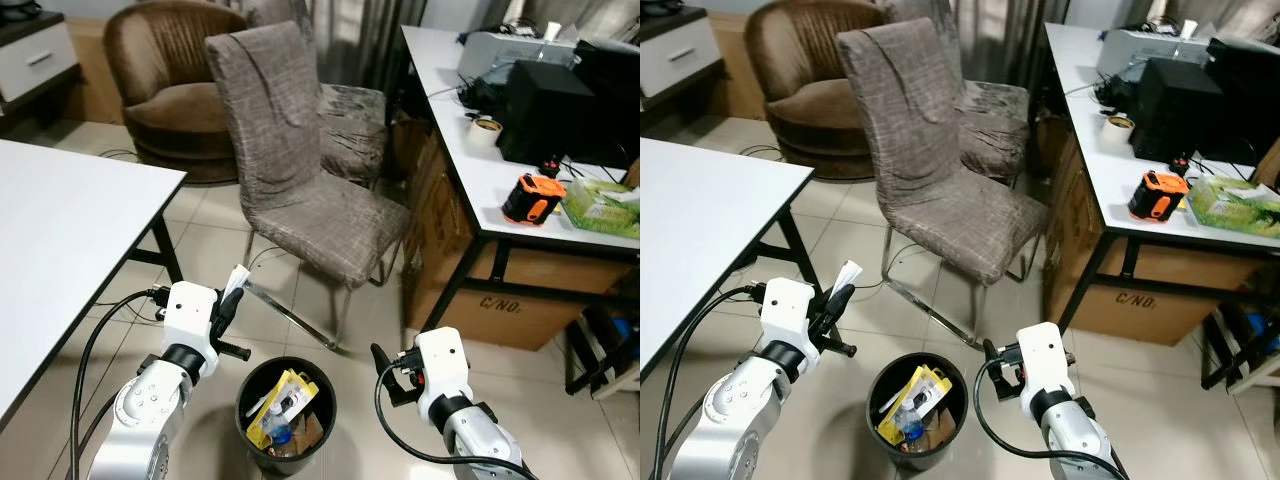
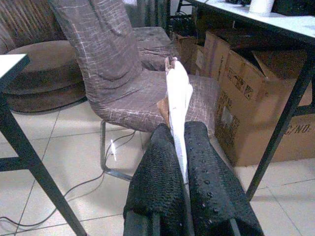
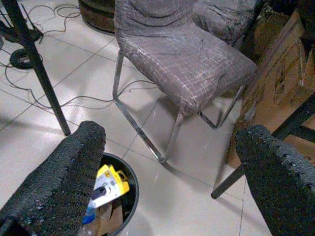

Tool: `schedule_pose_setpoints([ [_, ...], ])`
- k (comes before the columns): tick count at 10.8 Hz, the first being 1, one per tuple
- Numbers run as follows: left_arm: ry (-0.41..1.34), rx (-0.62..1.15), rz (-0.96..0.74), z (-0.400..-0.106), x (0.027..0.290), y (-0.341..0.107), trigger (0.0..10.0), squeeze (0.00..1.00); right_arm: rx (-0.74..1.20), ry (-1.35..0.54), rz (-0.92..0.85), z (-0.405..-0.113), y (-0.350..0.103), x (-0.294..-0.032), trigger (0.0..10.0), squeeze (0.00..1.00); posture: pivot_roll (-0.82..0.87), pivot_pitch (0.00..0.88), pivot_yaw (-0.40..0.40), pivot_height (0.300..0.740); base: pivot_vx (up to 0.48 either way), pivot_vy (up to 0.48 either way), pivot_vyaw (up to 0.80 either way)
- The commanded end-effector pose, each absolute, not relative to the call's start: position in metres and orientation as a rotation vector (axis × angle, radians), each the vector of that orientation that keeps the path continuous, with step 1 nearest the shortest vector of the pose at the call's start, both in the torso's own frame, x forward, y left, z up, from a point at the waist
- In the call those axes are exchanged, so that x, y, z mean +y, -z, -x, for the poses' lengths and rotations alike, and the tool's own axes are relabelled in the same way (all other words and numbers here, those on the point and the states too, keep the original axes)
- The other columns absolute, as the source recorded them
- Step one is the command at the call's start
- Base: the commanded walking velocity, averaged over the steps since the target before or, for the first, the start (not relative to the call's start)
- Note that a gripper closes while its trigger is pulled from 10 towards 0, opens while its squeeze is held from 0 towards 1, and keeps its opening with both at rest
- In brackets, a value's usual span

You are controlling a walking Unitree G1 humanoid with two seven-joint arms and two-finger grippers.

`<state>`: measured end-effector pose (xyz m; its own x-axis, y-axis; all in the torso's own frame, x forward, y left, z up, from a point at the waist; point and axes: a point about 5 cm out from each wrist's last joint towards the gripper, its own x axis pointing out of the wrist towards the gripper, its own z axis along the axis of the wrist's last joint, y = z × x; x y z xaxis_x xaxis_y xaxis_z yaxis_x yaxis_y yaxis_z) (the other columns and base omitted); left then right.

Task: Picking trash to rubbish bin

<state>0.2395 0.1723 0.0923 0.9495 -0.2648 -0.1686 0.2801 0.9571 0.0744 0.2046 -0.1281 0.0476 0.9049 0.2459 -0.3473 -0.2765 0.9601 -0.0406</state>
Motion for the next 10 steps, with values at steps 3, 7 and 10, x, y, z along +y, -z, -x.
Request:
schedule_pose_setpoints([
  [3, 0.298, 0.168, -0.083, -0.2405, 0.171, -0.0905, 10.0, 0.0, 0.333, -0.255, 0.087, -0.2073, -0.0495, -0.1301, 10.0, 0.0, -0.06, 0.0, -0.057, 0.74, 0.359, 0.0, 0.0],
  [7, 0.288, 0.162, -0.065, -0.2402, 0.1691, -0.0901, 10.0, 0.0, 0.339, -0.256, 0.1, -0.2072, -0.0495, -0.1334, 10.0, 0.0, -0.06, 0.0, -0.063, 0.74, 0.252, 0.0, 0.0],
  [10, 0.295, 0.174, -0.073, -0.2392, 0.1715, -0.0856, 10.0, 0.0, 0.354, -0.26, 0.095, -0.2049, -0.0461, -0.1307, 10.0, 0.0, -0.07, 0.0, -0.056, 0.74, 0.0, 0.0, 0.0],
])
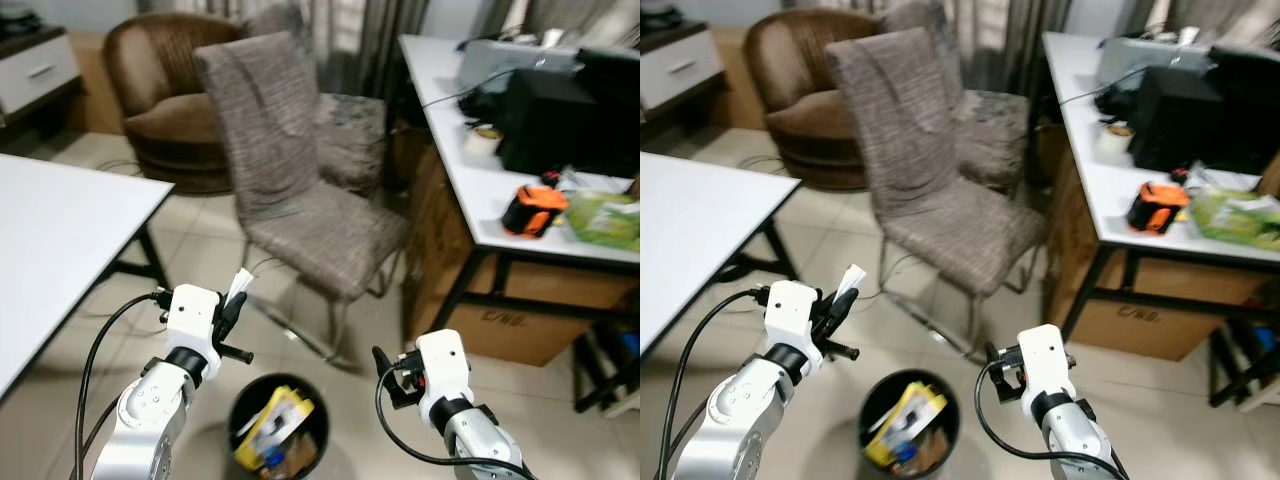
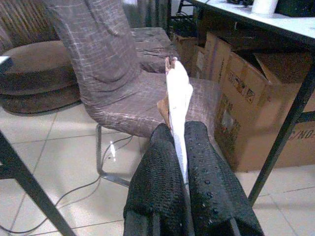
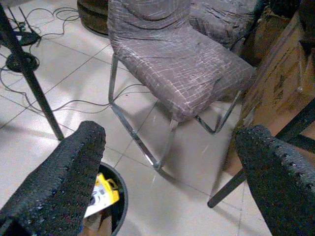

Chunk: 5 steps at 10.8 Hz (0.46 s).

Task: Picking trash to rubbish bin

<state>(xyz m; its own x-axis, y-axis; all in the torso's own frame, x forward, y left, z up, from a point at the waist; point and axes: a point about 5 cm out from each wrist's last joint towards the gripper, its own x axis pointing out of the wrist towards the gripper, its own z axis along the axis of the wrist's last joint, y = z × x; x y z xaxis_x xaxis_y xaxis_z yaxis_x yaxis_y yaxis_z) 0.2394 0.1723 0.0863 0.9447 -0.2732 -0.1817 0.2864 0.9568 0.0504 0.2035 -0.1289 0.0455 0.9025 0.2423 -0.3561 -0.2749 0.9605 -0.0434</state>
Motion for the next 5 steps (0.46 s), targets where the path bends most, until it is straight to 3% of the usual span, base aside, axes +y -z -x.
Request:
schedule_pose_setpoints([
  [1, 0.3, 0.174, -0.071, -0.241, 0.17, -0.084, 10.0, 0.0, 0.359, -0.256, 0.092, -0.205, -0.045, -0.131, 10.0, 0.0, -0.07, 0.0, -0.056, 0.74, 0.0, 0.0, 0.0],
  [5, 0.307, 0.218, -0.083, -0.246, 0.167, -0.075, 10.0, 0.0, 0.433, -0.227, 0.074, -0.199, -0.028, -0.136, 10.0, 0.0, -0.04, 0.0, -0.1, 0.74, 0.0, 0.0, 0.0],
])
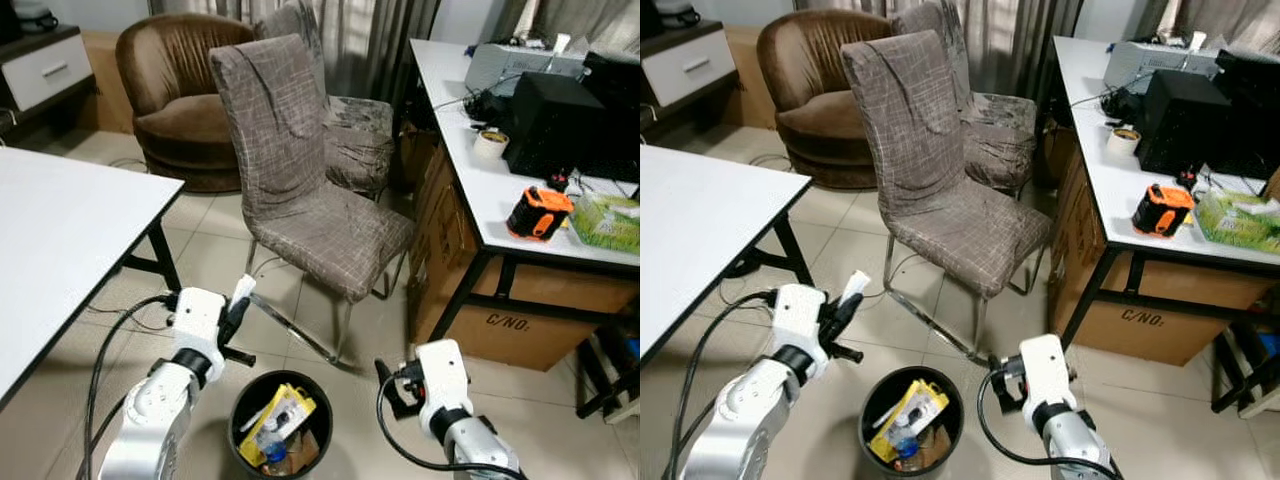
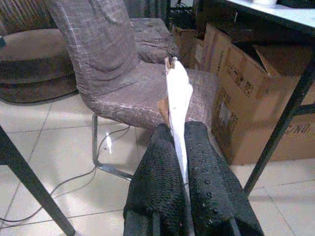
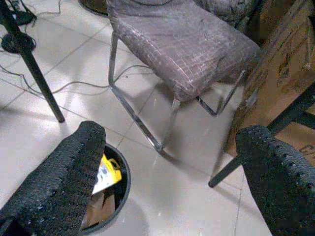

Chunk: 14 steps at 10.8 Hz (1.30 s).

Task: Picking trash to rubbish bin

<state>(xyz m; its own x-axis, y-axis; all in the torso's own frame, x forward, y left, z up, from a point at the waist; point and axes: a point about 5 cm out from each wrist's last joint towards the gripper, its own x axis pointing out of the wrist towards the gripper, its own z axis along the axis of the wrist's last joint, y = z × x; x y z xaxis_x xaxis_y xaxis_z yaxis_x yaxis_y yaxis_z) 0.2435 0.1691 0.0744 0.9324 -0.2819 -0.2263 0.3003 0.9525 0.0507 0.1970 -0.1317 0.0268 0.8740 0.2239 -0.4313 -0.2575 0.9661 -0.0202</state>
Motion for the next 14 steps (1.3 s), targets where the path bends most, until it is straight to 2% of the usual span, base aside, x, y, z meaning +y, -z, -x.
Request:
schedule_pose_setpoints([
  [1, 0.303, 0.236, -0.11, -0.242, 0.166, -0.07, 10.0, 0.0, 0.443, -0.245, 0.06, -0.198, -0.026, -0.136, 10.0, 0.0, -0.01, 0.0, -0.144, 0.74, 0.0, 0.0, 0.0],
  [2, 0.263, 0.246, -0.086, -0.239, 0.167, -0.07, 10.0, 0.0, 0.456, -0.278, 0.058, -0.199, -0.024, -0.136, 10.0, 0.0, 0.02, 0.0, -0.162, 0.74, 0.0, 0.0, 0.0],
  [3, 0.258, 0.264, -0.087, -0.232, 0.171, -0.068, 10.0, 0.0, 0.437, -0.328, 0.078, -0.204, -0.025, -0.131, 10.0, 0.0, 0.02, 0.0, -0.147, 0.74, 0.0, 0.0, 0.0],
  [4, 0.26, 0.291, -0.069, -0.228, 0.171, -0.064, 10.0, 0.0, 0.428, -0.316, 0.076, -0.208, -0.026, -0.134, 10.0, 0.0, 0.02, 0.0, -0.131, 0.74, 0.0, 0.0, 0.0],
  [6, 0.308, 0.314, -0.088, -0.223, 0.16, -0.06, 10.0, 0.0, 0.434, -0.208, 0.056, -0.208, -0.022, -0.155, 10.0, 0.0, 0.06, 0.0, -0.117, 0.74, 0.0, 0.0, 0.0],
  [8, 0.347, 0.31, -0.097, -0.221, 0.154, -0.071, 10.0, 0.0, 0.395, -0.189, 0.068, -0.213, -0.021, -0.155, 10.0, 0.0, 0.08, 0.0, -0.059, 0.74, 0.0, 0.0, 0.0],
  [9, 0.366, 0.326, -0.115, -0.22, 0.156, -0.07, 10.0, 0.0, 0.377, -0.166, 0.076, -0.22, -0.023, -0.154, 10.0, 0.0, 0.07, 0.0, -0.063, 0.74, 0.0, 0.0, 0.0],
  [12, 0.292, 0.341, -0.136, -0.226, 0.171, -0.065, 10.0, 0.0, 0.369, -0.27, 0.085, -0.208, -0.02, -0.14, 10.0, 0.0, 0.01, 0.0, -0.068, 0.74, 0.0, 0.0, 0.0],
  [14, 0.267, 0.341, -0.119, -0.227, 0.172, -0.062, 10.0, 0.0, 0.387, -0.25, 0.076, -0.206, -0.02, -0.143, 10.0, 0.0, 0.0, 0.0, -0.089, 0.74, 0.0, 0.0, 0.0],
])
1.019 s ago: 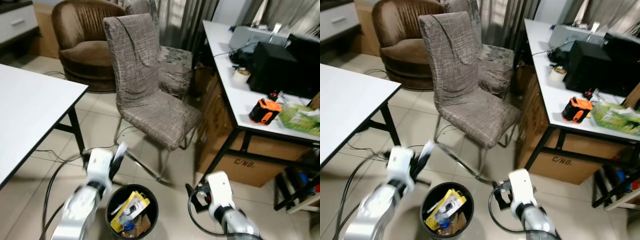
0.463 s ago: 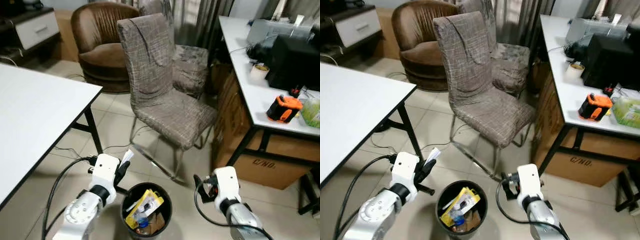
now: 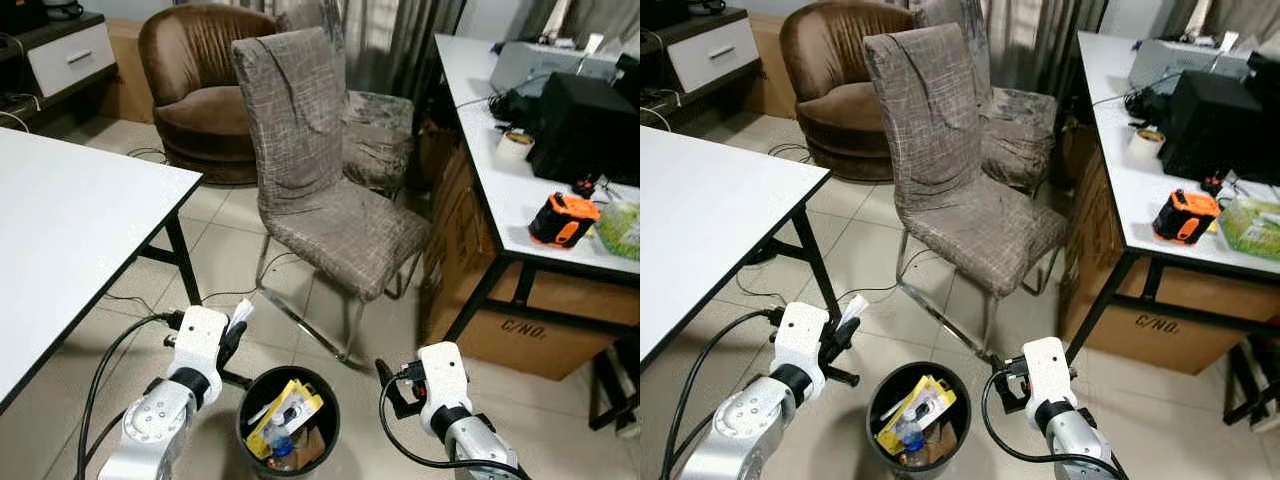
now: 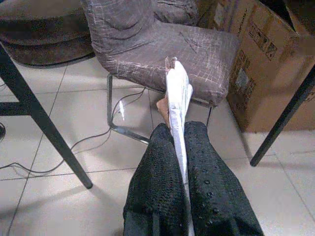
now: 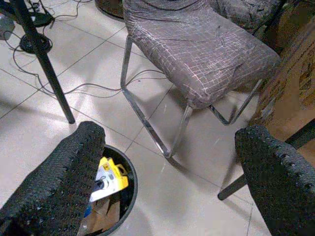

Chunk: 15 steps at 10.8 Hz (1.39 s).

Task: Picking trash to rubbish bin

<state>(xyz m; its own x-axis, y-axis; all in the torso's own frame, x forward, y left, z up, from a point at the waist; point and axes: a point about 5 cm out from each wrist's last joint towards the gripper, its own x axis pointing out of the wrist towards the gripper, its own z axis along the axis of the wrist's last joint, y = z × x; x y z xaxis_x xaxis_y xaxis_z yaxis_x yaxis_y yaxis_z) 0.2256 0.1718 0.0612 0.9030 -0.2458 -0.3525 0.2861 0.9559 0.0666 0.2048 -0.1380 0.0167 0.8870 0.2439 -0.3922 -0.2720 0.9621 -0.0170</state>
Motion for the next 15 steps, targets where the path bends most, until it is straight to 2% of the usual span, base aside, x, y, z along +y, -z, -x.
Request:
schedule_pose_setpoints([
  [1, 0.262, 0.342, -0.111, -0.226, 0.172, -0.061, 10.0, 0.0, 0.39, -0.243, 0.07, -0.205, -0.02, -0.143, 10.0, 0.0, -0.01, 0.0, -0.081, 0.74, 0.0, 0.0, 0.0],
  [5, 0.341, 0.364, -0.122, -0.228, 0.157, -0.051, 10.0, 0.0, 0.398, -0.158, 0.089, -0.204, -0.014, -0.153, 10.0, 0.0, -0.02, 0.0, -0.042, 0.74, 0.0, 0.0, 0.0],
  [9, 0.371, 0.349, -0.146, -0.245, 0.159, -0.054, 10.0, 0.0, 0.382, -0.274, 0.108, -0.195, -0.023, -0.143, 10.0, 0.0, -0.06, 0.0, -0.007, 0.74, 0.0, 0.0, 0.0],
  [11, 0.366, 0.341, -0.148, -0.255, 0.158, -0.054, 10.0, 0.0, 0.407, -0.389, 0.133, -0.192, -0.028, -0.139, 10.0, 0.0, -0.07, 0.0, -0.039, 0.74, 0.0, 0.0, 0.0],
  [13, 0.372, 0.345, -0.166, -0.26, 0.157, -0.053, 10.0, 0.0, 0.426, -0.44, 0.129, -0.191, -0.033, -0.141, 10.0, 0.0, -0.05, 0.032, -0.075, 0.74, 0.0, 0.0, 0.0],
  [15, 0.393, 0.341, -0.188, -0.253, 0.161, -0.058, 10.0, 0.0, 0.441, -0.379, 0.094, -0.186, -0.028, -0.145, 10.0, 0.0, 0.01, 0.13, -0.062, 0.74, 0.0, 0.0, 0.0],
])
